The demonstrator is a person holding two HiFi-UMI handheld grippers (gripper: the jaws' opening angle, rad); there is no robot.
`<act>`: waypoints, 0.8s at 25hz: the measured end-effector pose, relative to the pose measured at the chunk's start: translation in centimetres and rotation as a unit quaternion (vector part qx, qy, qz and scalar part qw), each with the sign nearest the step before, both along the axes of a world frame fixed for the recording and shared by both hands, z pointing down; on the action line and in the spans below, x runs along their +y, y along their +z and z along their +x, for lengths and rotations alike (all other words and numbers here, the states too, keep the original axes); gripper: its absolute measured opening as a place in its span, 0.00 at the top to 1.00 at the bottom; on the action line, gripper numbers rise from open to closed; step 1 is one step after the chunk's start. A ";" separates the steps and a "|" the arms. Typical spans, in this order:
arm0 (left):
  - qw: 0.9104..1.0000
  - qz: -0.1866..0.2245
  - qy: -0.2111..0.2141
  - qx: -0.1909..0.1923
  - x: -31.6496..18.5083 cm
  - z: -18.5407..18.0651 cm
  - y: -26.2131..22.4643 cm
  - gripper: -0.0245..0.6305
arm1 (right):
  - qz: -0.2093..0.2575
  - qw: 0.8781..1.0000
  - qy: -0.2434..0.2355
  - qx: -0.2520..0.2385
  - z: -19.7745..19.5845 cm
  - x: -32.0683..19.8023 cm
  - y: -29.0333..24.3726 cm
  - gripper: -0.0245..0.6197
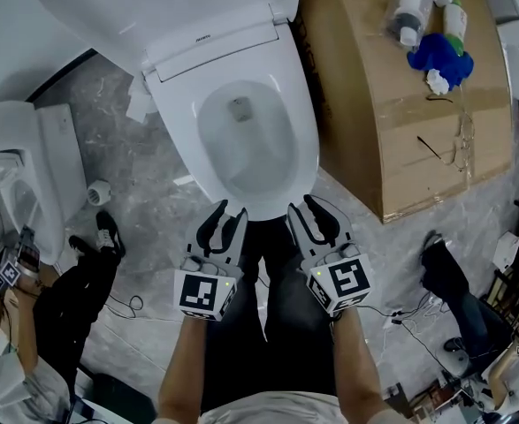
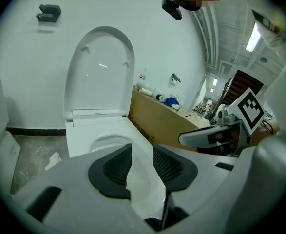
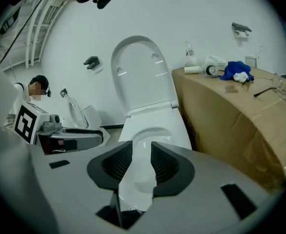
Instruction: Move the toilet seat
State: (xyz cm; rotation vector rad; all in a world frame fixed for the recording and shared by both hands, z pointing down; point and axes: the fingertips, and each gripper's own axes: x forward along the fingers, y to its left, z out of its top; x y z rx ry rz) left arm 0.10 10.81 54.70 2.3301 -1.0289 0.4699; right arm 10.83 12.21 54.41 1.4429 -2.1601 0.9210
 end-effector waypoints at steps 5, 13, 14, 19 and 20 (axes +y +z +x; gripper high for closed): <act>0.999 -0.029 -0.009 -0.017 1.2 -0.5 3.4 0.72 | -0.031 0.999 0.013 0.004 0.2 1.1 3.6 0.75; 0.995 -0.080 -0.041 -0.038 2.2 -1.8 8.5 0.62 | -0.075 0.997 0.028 0.008 1.0 2.8 8.5 0.66; 0.994 -0.086 -0.045 -0.041 2.4 -2.1 9.1 0.60 | -0.080 0.996 0.031 0.009 1.2 3.0 9.0 0.65; 0.991 -0.106 -0.063 -0.053 2.8 -3.0 11.5 0.55 | -0.100 0.994 0.041 0.014 1.8 3.7 11.3 0.61; 0.990 -0.111 -0.069 -0.055 2.9 -3.2 12.0 0.54 | -0.104 0.994 0.042 0.015 1.9 3.8 11.7 0.60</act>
